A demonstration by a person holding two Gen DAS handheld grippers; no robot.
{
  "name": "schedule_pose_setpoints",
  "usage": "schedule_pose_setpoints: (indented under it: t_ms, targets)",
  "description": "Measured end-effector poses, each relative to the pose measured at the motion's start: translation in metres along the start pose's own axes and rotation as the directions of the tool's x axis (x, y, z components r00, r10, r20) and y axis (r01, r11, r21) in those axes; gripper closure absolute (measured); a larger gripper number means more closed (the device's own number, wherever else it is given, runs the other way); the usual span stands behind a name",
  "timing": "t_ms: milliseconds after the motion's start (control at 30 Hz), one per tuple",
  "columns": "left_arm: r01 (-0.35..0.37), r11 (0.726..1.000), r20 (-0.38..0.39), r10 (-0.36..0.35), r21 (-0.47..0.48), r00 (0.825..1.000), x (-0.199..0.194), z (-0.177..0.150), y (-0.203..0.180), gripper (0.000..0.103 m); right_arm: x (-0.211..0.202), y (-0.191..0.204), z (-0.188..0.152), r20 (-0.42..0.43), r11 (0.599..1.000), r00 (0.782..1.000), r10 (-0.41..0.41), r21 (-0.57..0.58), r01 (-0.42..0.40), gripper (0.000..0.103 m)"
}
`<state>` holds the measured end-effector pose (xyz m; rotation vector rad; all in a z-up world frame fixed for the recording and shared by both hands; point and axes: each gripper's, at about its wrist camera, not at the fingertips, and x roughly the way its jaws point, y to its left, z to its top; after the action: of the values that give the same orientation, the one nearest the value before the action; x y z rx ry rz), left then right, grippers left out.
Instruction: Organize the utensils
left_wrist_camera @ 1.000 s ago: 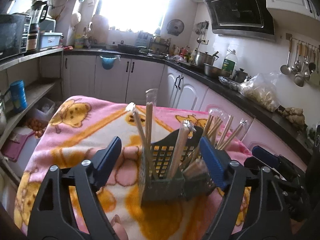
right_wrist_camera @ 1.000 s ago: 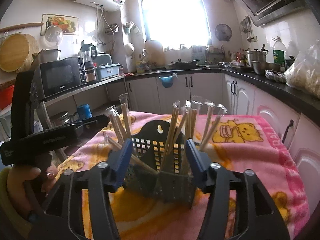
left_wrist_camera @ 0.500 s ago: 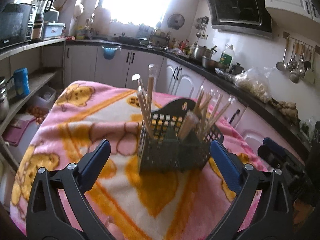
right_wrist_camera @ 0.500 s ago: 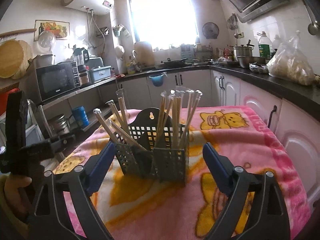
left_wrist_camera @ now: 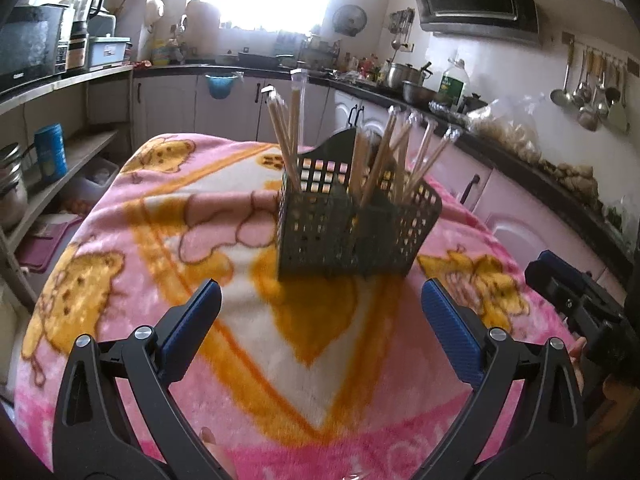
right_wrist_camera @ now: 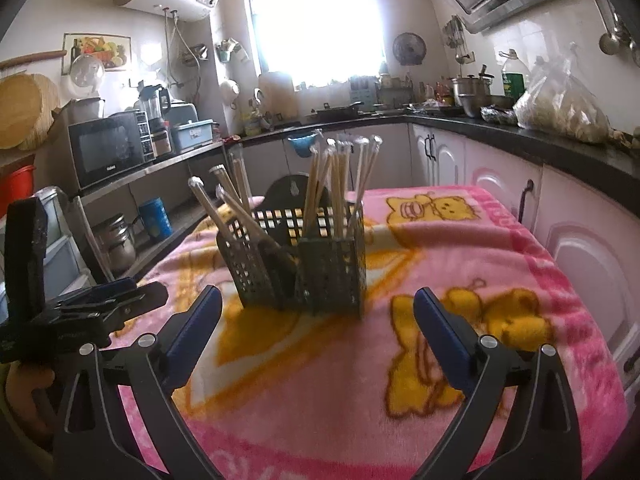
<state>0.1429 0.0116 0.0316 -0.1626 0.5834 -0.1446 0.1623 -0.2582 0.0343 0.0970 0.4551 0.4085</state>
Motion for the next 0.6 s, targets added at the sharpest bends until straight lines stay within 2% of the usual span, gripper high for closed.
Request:
schedule_pose_setpoints:
  t_ms: [400, 600]
  targets:
    - [-0.061, 0.998, -0.048, 0.062, 0.019, 0.997, 0.002, -0.046, -0.001, 0.011, -0.005, -0.007, -0.04, -0.047, 0.999, 0.998, -0.033, 0.038, 0.035, 0.007]
    - [-0.101, 0.995, -0.017, 0.102, 0.017, 0.995, -0.002, -0.056, -0.001, 0.011, -0.015, -0.008, -0.055, 0.001, 0.996, 0.997, -0.083, 0.031, 0.083, 0.007]
